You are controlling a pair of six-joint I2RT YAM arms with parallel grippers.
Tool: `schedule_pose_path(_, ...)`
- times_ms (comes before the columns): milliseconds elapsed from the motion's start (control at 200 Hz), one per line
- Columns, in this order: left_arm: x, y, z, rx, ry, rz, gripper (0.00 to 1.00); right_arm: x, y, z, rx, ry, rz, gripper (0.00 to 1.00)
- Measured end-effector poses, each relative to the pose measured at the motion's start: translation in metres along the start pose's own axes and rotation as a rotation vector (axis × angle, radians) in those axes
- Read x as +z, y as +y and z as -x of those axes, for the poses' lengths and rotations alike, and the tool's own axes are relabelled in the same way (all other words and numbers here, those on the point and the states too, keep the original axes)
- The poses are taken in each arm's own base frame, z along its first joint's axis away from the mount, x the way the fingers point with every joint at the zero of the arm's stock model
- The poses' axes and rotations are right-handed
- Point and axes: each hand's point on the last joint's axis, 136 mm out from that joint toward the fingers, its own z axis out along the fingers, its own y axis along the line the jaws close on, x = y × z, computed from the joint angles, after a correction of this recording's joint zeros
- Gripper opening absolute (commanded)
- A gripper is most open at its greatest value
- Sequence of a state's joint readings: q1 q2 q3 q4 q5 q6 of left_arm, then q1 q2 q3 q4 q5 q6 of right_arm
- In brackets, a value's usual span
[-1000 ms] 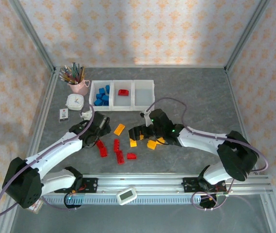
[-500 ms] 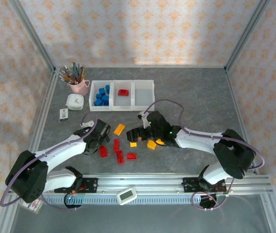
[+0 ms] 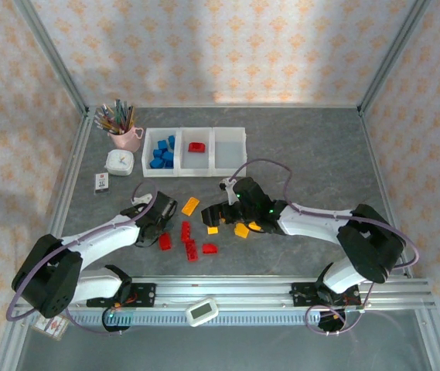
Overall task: Sort the legos into containers by color
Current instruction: Pick up the lego from the bottom-left of the table, then place the lego in the container.
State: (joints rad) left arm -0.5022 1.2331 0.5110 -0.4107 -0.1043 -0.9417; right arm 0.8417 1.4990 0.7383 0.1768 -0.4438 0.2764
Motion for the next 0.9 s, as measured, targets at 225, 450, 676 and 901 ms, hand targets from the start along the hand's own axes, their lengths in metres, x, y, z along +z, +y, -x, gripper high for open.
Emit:
schedule_pose_path(225, 0.0, 0.0, 0.001, 0.008, -0.006, 0.005, 0.34, 0.0, 0.0, 0.0, 0.004, -0.001, 0.0, 1.0)
schedule_pose_path(450, -0.019, -0.016, 0.028, 0.027, -0.078, -0.019, 0.35, -0.008, -0.017, 0.016, 0.051, -0.042, -0.022, 1.0)
schedule_pose_path(676, -0.061, -0.074, 0.1, 0.047, -0.248, -0.091, 0.35, -0.03, -0.044, 0.05, 0.11, -0.148, -0.086, 1.0)
schedule_pose_path(901, -0.052, -0.132, 0.157, 0.108, -0.313, -0.084, 0.35, -0.05, -0.076, 0.078, 0.2, -0.243, -0.166, 1.0)
